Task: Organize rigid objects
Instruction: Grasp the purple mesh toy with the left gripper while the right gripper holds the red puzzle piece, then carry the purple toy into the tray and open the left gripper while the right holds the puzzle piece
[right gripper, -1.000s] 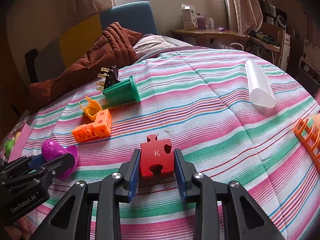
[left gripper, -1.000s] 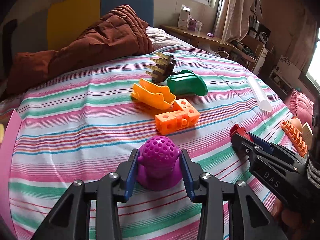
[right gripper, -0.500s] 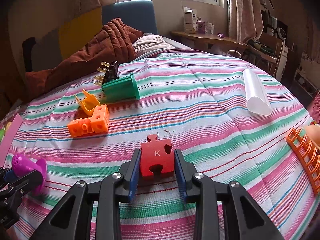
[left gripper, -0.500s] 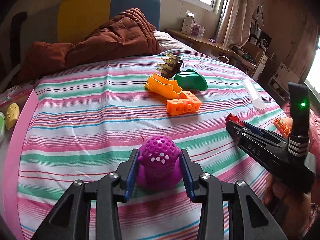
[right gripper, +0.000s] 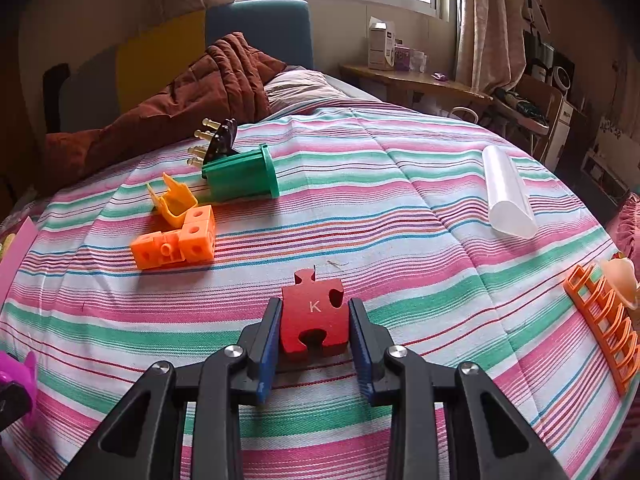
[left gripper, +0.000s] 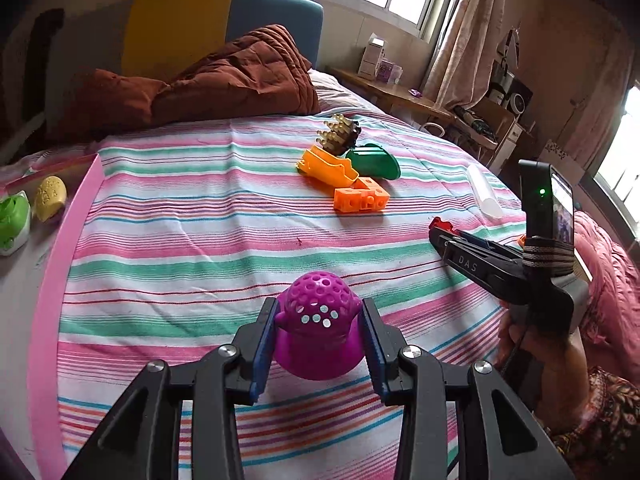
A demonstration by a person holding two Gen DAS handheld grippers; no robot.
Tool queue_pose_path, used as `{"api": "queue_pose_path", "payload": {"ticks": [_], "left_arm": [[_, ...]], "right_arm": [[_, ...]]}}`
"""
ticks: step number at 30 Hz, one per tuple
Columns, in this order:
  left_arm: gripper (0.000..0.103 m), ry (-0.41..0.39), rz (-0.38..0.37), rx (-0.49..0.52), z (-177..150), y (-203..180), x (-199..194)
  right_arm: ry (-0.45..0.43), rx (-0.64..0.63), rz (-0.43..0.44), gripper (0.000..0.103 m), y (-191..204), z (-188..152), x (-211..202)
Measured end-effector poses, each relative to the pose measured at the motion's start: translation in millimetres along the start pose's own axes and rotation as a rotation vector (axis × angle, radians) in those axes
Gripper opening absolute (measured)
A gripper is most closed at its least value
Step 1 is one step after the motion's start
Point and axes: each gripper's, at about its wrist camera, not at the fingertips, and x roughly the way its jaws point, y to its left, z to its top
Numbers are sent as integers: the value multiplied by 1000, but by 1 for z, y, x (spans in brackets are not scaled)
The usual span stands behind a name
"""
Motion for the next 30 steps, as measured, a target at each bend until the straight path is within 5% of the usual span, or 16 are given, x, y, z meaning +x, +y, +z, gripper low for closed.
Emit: {"api": "queue_pose_path", "payload": {"ticks": [13, 30], "left_arm": [[40, -87, 20, -90, -4, 48, -61], [41, -144, 196, -300, 4, 171, -101]], "right_arm": [[-38, -59, 33, 32, 12, -2, -9], [-30, -99, 23, 32, 21, -3, -9]]}}
